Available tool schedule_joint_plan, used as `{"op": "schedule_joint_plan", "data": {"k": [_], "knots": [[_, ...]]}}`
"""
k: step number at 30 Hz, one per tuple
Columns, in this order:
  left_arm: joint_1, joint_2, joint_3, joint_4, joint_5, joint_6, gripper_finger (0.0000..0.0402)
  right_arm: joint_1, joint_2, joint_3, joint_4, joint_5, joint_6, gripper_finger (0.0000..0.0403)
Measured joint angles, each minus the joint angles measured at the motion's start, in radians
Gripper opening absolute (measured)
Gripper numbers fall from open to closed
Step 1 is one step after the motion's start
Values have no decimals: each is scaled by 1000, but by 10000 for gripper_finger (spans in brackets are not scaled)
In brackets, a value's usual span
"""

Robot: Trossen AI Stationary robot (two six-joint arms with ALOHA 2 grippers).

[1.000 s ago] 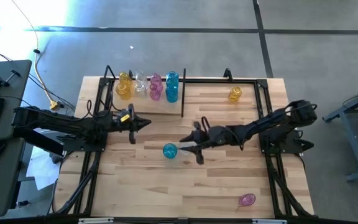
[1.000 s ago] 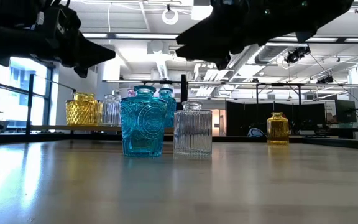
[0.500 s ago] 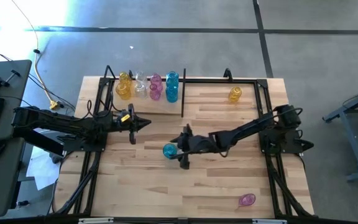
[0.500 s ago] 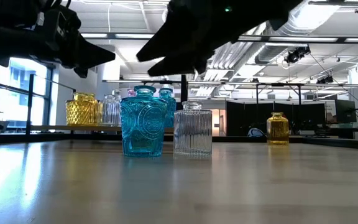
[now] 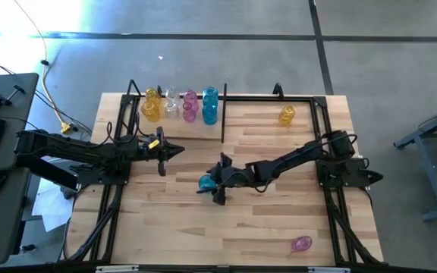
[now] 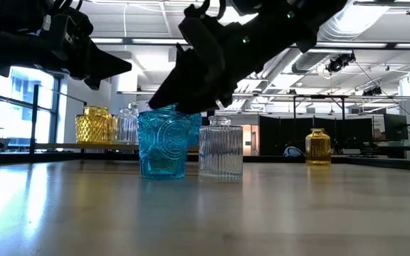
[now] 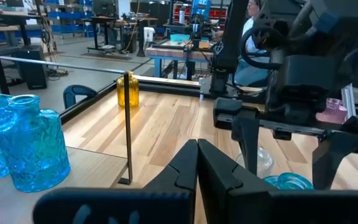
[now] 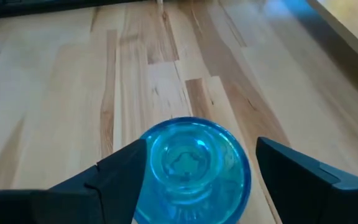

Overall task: Sort vases onto shelf
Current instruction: Put the blue flower vase aligned with the other blue flower vase on the shelf

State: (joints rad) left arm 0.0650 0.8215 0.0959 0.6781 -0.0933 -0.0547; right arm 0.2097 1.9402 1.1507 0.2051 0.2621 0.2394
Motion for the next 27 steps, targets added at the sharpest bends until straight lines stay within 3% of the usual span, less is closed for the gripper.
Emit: {"op": "schedule_joint_plan", "data": {"k": [5,13,22,27], "knots": [[0,0,0,0,0,1,0,0,10,0,10,6,15,255],[0,0,0,0,0,7,0,-5,10,2,10,18,4,111],[0,0,0,4,-6,6,0,-12,14,47,-29,3,-17,110],[0,0,0,9,-114,-30,0,-44,14,184,-166,32,9,114]]}}
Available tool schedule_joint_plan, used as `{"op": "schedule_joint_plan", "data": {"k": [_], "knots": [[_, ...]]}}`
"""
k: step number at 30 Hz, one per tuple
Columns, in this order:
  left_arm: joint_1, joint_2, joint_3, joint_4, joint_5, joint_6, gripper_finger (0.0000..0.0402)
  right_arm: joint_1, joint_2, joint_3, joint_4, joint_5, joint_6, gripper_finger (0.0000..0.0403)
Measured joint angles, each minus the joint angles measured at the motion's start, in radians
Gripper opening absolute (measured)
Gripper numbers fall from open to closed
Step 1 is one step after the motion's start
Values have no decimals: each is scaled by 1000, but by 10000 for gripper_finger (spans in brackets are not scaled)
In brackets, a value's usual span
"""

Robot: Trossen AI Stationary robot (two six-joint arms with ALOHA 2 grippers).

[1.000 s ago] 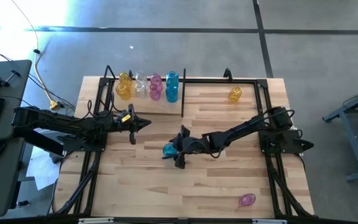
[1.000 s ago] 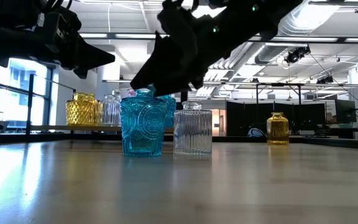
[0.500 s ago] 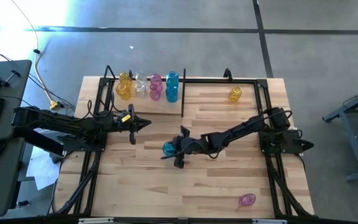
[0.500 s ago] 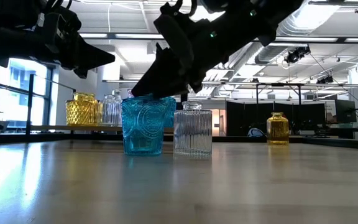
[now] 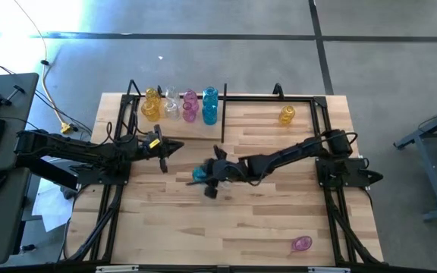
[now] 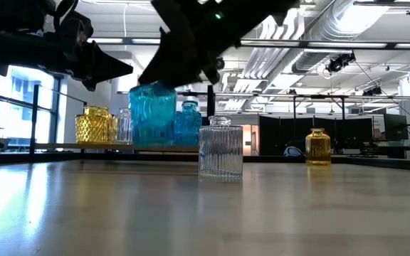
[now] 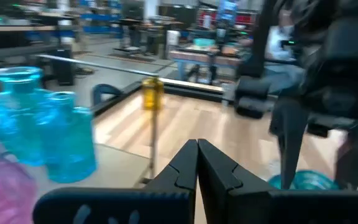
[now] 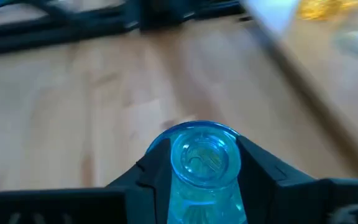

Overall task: Sort vases onto shelf
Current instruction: Put the blue flower vase aligned with the other blue flower vase on the shelf

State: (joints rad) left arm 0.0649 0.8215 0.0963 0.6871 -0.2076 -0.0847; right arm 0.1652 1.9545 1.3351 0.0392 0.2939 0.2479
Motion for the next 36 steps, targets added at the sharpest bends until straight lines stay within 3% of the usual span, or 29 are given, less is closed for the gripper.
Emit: {"op": "schedule_joint_plan", "data": {"k": [7,12,19,24,36], "knots": [[0,-1,0,0,-138,-9,0,-86,-2,235,-204,145,77,113],[0,-3,0,-1,-236,-9,0,-149,-2,309,-237,183,81,113],[0,-3,0,7,-278,26,0,-231,-2,313,-247,123,20,113],[4,-3,1,29,-278,27,0,-289,8,378,-346,43,-19,114],[47,-5,2,9,-254,16,0,-335,90,473,-457,-6,-50,114]]}}
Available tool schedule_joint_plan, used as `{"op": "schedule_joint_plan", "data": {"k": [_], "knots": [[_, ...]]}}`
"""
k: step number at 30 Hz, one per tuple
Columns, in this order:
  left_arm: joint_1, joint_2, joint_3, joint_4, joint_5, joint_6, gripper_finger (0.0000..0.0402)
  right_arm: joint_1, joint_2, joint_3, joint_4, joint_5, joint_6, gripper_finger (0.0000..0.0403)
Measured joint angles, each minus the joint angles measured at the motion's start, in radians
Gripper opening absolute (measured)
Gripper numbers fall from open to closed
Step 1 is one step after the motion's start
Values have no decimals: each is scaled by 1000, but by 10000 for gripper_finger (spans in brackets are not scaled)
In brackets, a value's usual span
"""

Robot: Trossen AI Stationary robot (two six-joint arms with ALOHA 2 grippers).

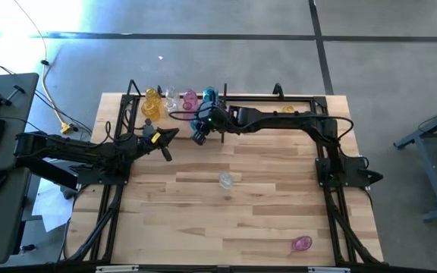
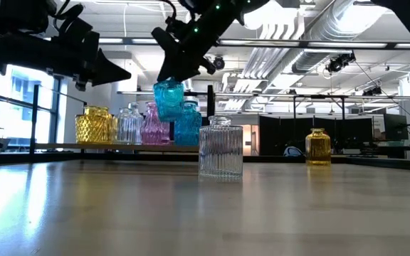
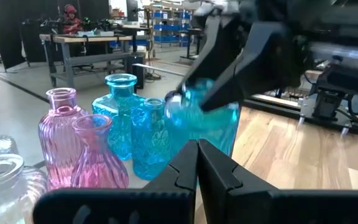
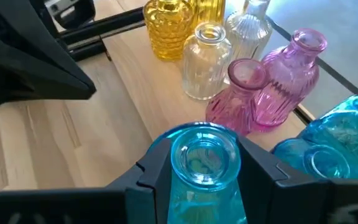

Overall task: Sort vases onto shelf
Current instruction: Put the blue flower vase aligned with the other blue flower vase on the shelf

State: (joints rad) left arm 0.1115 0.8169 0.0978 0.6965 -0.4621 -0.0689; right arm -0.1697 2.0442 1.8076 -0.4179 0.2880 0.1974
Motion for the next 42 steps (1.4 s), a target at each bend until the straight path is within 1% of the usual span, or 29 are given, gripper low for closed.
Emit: {"op": "schedule_joint_plan", "data": {"k": [7,22,32,42], "knots": [[0,0,0,3,7,1,0,-7,38,0,-1,-4,8,114],[-1,0,0,0,8,2,0,-9,39,-10,-54,98,5,114],[-1,0,-1,1,8,2,0,-9,80,-10,-40,106,30,114],[-1,0,-1,0,12,2,0,-9,91,-10,-38,128,35,114]]}}
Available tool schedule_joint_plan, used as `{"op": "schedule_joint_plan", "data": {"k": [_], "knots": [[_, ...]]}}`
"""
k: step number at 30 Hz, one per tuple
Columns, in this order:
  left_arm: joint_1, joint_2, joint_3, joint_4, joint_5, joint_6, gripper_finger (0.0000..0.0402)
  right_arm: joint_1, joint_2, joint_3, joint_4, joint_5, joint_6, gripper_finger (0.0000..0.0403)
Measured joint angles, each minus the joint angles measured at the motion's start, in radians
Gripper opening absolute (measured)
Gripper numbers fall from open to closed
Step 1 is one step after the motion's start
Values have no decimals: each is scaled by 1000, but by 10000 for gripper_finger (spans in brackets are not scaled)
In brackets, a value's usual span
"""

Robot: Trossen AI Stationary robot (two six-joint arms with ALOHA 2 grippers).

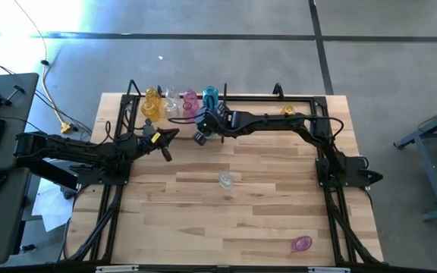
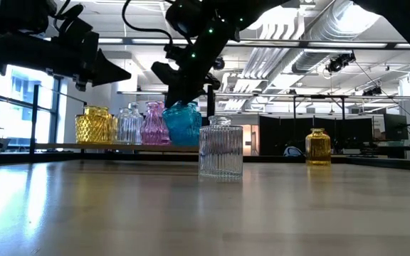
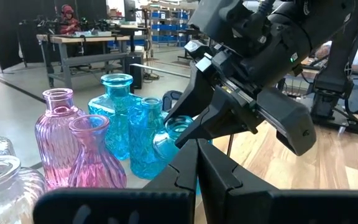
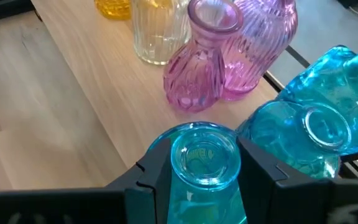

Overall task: Sort vases onto shelf
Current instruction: Put the blue flower vase aligned with the other blue flower vase on the shelf

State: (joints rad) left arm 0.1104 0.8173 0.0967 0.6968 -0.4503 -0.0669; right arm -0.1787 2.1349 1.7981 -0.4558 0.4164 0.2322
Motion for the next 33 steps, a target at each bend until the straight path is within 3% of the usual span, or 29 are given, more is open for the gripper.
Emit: {"op": "schedule_joint_plan", "data": {"k": [6,33], "knots": [[0,0,0,1,0,0,0,0,1,0,-14,-2,11,119],[0,0,0,2,3,-7,0,0,1,0,-30,16,22,227]]}}
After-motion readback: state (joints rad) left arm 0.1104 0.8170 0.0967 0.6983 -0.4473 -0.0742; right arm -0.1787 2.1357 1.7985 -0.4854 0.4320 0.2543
